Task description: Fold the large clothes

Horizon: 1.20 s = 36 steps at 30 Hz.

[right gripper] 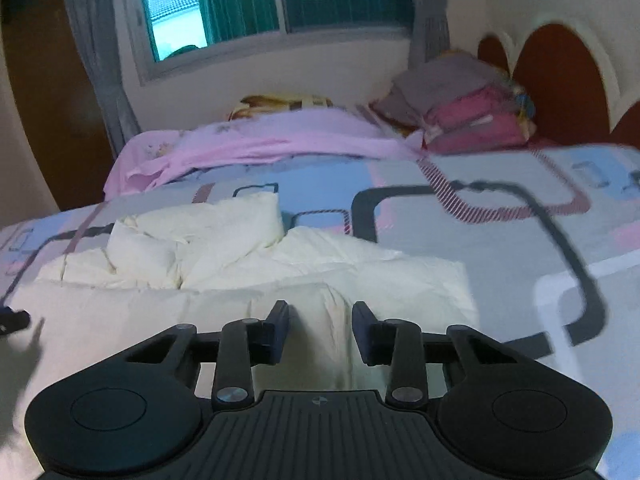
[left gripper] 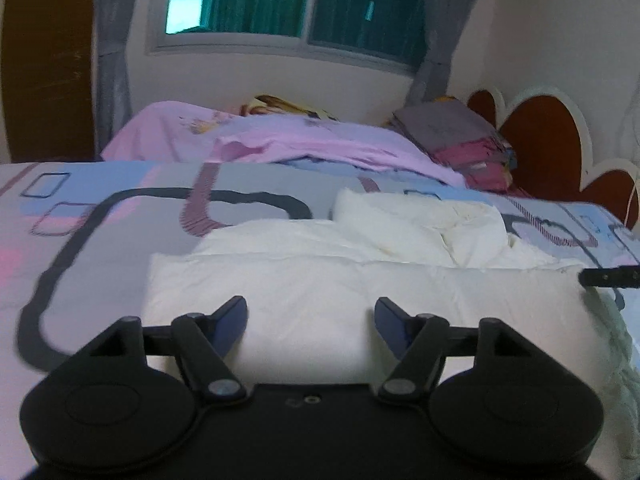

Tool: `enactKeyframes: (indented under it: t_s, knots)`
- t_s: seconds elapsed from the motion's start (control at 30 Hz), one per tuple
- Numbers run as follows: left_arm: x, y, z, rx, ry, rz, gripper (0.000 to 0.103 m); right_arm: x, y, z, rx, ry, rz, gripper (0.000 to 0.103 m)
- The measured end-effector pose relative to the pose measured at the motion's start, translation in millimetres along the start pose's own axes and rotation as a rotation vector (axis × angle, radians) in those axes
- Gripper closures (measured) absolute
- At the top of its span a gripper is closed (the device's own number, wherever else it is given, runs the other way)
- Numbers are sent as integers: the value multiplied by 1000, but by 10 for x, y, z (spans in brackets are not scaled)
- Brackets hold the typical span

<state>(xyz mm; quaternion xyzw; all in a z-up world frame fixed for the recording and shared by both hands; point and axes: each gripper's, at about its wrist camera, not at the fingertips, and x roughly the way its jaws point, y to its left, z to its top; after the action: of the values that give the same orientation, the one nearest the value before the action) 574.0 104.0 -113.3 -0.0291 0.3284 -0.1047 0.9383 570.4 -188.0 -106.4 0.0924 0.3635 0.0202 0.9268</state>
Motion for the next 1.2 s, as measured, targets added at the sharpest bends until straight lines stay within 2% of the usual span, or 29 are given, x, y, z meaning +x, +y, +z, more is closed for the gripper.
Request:
enactKeyframes:
  t_s: [0.1,0.2,0.43,0.5,0.53,0.63,0.7,0.77,0.83,0.93,1.03,1.1,1.13,1.2]
  knots:
    - [212,-44,-77,34,46,6,32,243,-6,-91,-49,77,-16,67]
    - [326,-26,-175,37,63,0,31,337,-28,-207,-62,78,-13,67]
    - [326,26,-202,43,77,-8,30,254,-37,-318,-63,78,-14,67]
    - [209,-17,-151,46,78,23,35,71,-8,-263,-57,37,-35,66]
    - [60,-49,-146,47,49,27,35,-53,-6,-261,-57,-2,-47,66]
    - [-345,-138,-206,10,-32,-28,31,-454,-1,-350,-47,-73,-11,56]
    - [-514,-250,-299,8,-35,-39,31,-582,56,-450,-65,-72,10,56]
    - [-544,-350,-408,8,-14,-43,31,-583,137,-560,-96,-43,27,56]
    - [-428,-418,-498,17,39,-33,32,-434,197,-653,-130,13,-12,56]
    - [-217,-396,-568,-2,99,-17,29,-217,159,-697,-105,56,-36,56]
    - [-140,-334,-547,-34,110,-29,27,-171,171,-697,-108,61,-47,56]
    - [-207,-319,-515,-37,115,-20,28,-355,116,-681,-87,38,-54,56]
    - [-303,-307,-513,-35,99,-18,22,-492,88,-685,-73,11,-55,55]
    - [-497,-279,-570,-30,57,4,11,-782,-19,-740,-49,-32,-73,27]
